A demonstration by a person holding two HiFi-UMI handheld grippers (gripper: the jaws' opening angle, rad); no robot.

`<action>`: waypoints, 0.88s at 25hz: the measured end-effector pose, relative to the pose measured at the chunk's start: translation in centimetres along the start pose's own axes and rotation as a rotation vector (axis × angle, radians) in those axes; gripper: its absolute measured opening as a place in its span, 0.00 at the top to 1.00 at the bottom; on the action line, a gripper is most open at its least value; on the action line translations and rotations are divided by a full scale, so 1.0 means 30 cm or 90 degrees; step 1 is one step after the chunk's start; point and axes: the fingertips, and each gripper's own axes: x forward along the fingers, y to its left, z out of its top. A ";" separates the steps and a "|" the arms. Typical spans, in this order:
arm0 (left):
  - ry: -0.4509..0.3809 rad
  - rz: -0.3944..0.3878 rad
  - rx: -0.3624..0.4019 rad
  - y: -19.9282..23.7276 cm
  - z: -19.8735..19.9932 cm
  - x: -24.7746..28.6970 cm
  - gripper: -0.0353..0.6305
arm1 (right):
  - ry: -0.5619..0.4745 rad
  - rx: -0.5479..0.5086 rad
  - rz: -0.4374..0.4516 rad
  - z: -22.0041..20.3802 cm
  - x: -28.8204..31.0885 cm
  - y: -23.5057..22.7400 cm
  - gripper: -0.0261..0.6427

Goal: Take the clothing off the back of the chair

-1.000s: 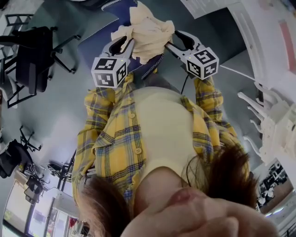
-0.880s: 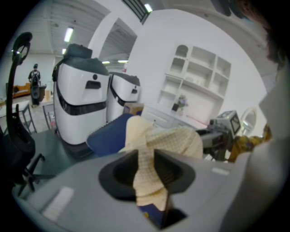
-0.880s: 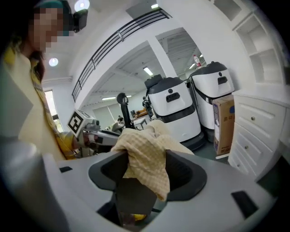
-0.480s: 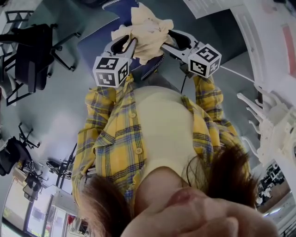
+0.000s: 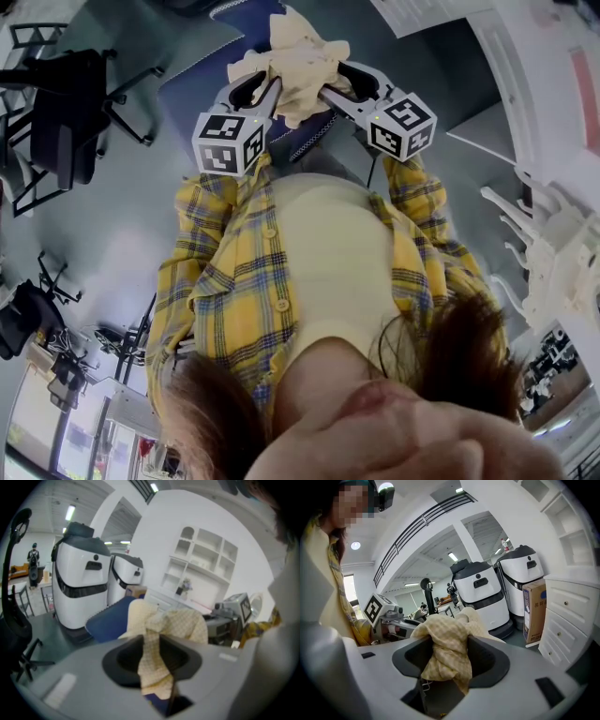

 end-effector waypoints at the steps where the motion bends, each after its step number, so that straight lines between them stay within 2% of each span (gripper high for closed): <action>1: 0.000 -0.002 0.000 0.002 -0.002 -0.002 0.79 | -0.001 0.000 -0.006 -0.001 0.002 0.002 0.61; 6: -0.004 -0.011 0.001 0.008 -0.006 -0.024 0.79 | 0.004 -0.033 -0.045 0.006 0.004 0.022 0.70; 14: -0.026 -0.020 0.006 0.002 -0.008 -0.092 0.79 | -0.003 -0.053 -0.148 0.044 -0.036 0.048 0.83; 22: -0.054 -0.025 -0.001 0.003 -0.007 -0.185 0.79 | -0.030 -0.065 -0.165 0.108 -0.065 0.140 0.85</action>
